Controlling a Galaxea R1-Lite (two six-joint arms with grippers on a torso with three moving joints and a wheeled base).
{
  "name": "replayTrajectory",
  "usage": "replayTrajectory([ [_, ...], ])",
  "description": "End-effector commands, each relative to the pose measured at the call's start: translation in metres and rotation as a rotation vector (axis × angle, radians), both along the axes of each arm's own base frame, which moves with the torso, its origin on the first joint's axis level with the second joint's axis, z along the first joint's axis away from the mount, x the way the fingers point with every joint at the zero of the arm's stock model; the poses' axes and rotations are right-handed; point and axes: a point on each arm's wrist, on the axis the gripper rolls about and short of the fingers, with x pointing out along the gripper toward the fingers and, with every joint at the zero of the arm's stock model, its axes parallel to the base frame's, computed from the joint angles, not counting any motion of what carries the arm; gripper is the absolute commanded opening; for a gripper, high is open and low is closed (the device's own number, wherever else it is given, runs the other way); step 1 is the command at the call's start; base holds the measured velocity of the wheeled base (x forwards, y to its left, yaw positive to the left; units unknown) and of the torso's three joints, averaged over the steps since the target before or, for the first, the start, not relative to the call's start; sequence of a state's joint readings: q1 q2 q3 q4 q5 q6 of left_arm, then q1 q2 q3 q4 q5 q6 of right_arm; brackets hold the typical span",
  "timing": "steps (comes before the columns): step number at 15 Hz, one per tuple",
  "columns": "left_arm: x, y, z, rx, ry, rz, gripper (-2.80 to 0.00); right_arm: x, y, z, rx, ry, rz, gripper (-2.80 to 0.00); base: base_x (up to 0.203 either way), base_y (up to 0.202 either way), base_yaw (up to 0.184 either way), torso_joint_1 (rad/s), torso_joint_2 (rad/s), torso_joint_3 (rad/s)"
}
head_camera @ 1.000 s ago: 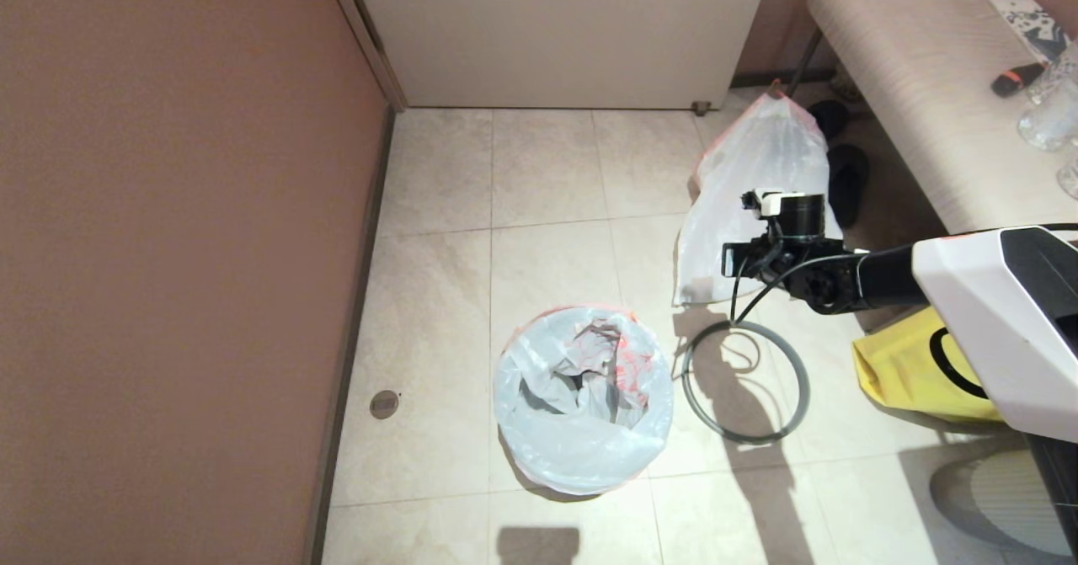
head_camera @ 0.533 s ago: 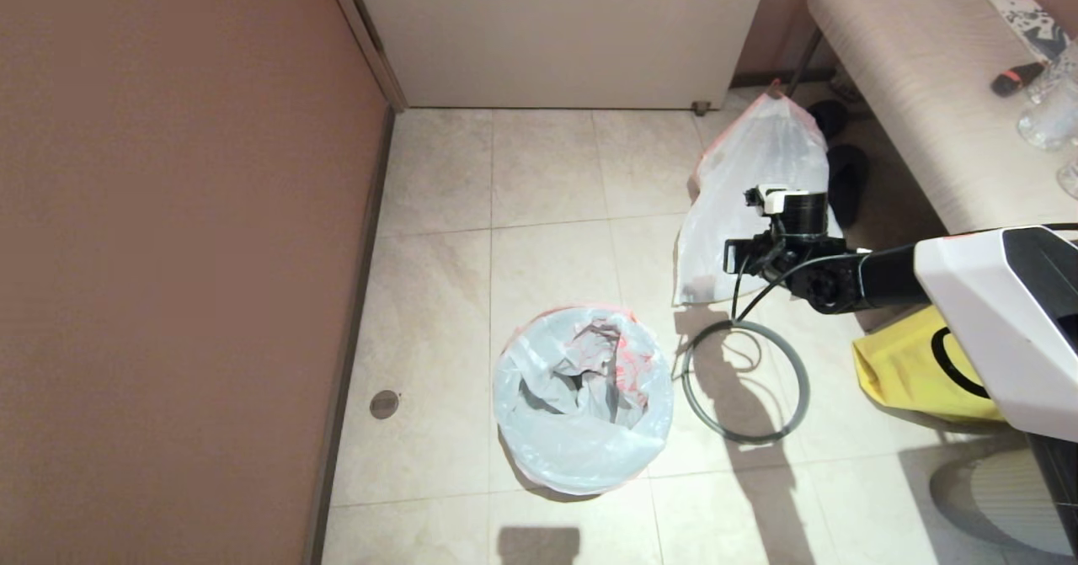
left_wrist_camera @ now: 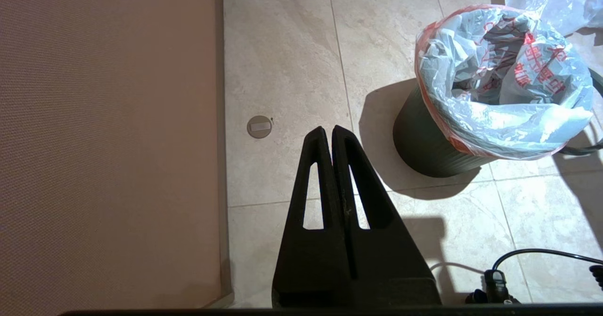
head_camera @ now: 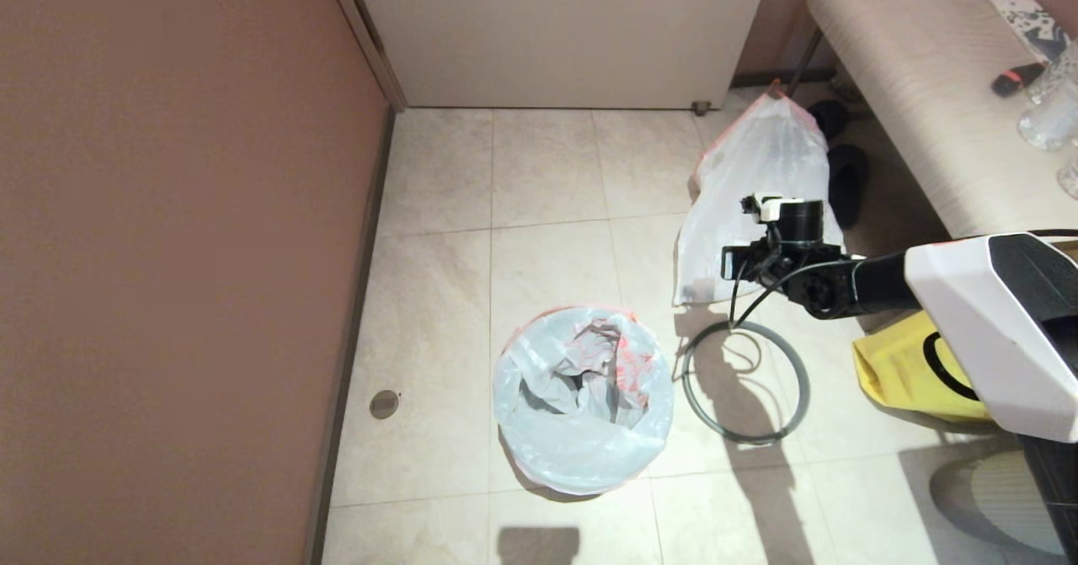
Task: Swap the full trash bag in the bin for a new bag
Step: Place the trash can ring on the trash can
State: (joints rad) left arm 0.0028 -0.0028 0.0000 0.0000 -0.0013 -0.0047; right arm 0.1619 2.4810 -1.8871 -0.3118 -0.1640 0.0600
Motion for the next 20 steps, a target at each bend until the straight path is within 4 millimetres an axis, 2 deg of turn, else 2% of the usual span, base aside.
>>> replayTrajectory([
  [1, 0.000, 0.000, 0.000, -0.001, 0.004, 0.000, -2.80, 0.008, 0.007, -0.030, -0.020, 0.044, 0.012, -2.80, 0.000, 0.000, 0.000, 0.000, 0.00, 0.000],
  [5, 0.000, 0.000, 0.000, -0.001, 0.003, 0.000, -2.80, 0.016, 0.004, -0.063, -0.136, 0.097, 0.036, -2.80, 0.000, 0.000, 0.000, 0.000, 0.00, 0.000],
  [7, 0.000, 0.000, 0.000, -0.001, 0.003, 0.000, -2.80, 0.020, 0.000, -0.088, -0.182, 0.182, 0.054, -2.80, 0.000, 0.000, 0.000, 0.000, 0.00, 0.000],
  [10, 0.000, 0.000, 0.000, -0.001, 0.003, 0.000, -2.80, 0.019, -0.017, -0.100, -0.186, 0.267, 0.103, -2.80, 0.000, 0.000, 0.000, 0.000, 0.00, 0.000],
  [13, 0.000, 0.000, 0.000, -0.001, 0.003, 0.000, -2.80, 0.017, -0.043, -0.103, -0.223, 0.291, 0.071, -2.80, 0.000, 0.000, 0.000, 0.000, 0.00, 0.000],
  [14, 0.000, 0.000, 0.000, 0.000, 0.003, 0.000, -2.80, 0.018, -0.054, -0.109, -0.258, 0.305, 0.062, -2.80, 0.000, 0.000, 0.000, 0.000, 0.00, 0.000],
  [17, 0.000, 0.000, 0.000, 0.000, 0.003, 0.000, -2.80, 0.026, -0.088, -0.150, -0.319, 0.341, -0.014, -2.80, 0.000, 0.000, 0.000, 0.000, 0.00, 0.000],
  [20, 0.000, 0.000, 0.000, -0.001, 0.004, 0.000, -2.80, 0.027, -0.101, -0.160, -0.339, 0.348, -0.030, -2.80, 0.000, 0.000, 0.000, 0.000, 0.00, 0.000],
])
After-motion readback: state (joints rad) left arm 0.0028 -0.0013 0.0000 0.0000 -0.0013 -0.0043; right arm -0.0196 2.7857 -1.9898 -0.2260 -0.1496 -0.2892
